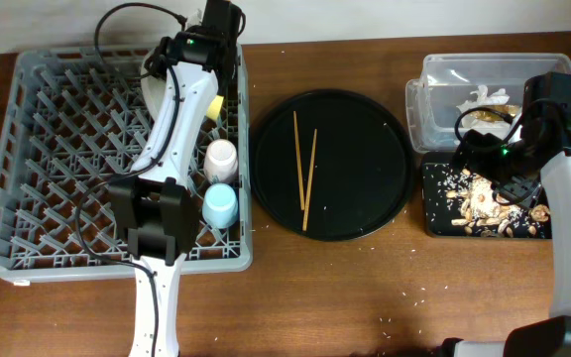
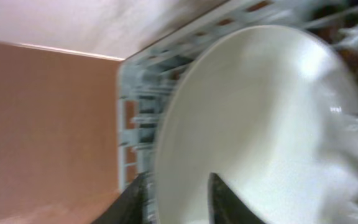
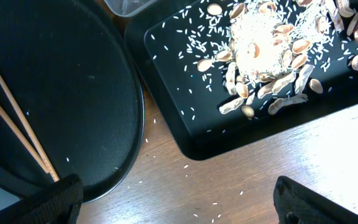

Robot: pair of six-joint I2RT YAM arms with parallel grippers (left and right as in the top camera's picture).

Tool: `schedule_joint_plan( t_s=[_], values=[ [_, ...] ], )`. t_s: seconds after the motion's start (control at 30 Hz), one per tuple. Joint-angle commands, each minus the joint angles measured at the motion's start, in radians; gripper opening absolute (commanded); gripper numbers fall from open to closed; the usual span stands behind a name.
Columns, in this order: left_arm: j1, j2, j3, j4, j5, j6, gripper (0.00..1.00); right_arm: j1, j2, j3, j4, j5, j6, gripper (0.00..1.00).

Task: Sort waste into correct bins and load items into the dishwasher rack
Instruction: 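Lift the white plate and stand it in the rack, then move the left gripper to the chopsticks and grasp one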

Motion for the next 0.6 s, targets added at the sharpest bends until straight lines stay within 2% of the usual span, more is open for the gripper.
schedule_joint_plan(
  t_s=[0.0,0.1,0.13,0.2,0.33,0.4,0.47,0.57],
  values=[
    [0.003,-0.005,-0.002,0.01,0.13,-0.026,0.68,-0.002,-0.008,0.011,0.0,0.012,0.005,0.99],
    [0.002,-0.035,0.044,-0.014,0.136,-0.088,0.87,-0.002,-0.008,0.011,0.0,0.012,0.005,0.99],
    [0.0,-0.054,0.065,-0.023,0.158,-0.094,0.87,-0.002,-0.008,0.011,0.0,0.012,0.005,0.99],
    [-0.004,-0.111,0.113,-0.041,0.282,-0.101,0.99,-0.002,-0.008,0.011,0.0,0.012,0.005,0.98],
    [-0.034,-0.261,0.17,-0.111,0.887,-0.101,0.99,-0.002,-0.008,0.011,0.0,0.012,0.005,0.98],
    [-0.057,-0.301,0.17,-0.139,1.055,-0.116,0.99,-0.002,-0.008,0.011,0.0,0.012,0.005,0.98],
    [-0.093,-0.304,0.17,-0.191,1.088,-0.196,0.99,-0.002,-0.008,0.011,0.0,0.012,0.005,0.99],
    [-0.158,-0.273,0.13,-0.267,1.084,-0.207,0.99,-0.002,-0.008,0.011,0.0,0.012,0.005,0.98]
  ],
)
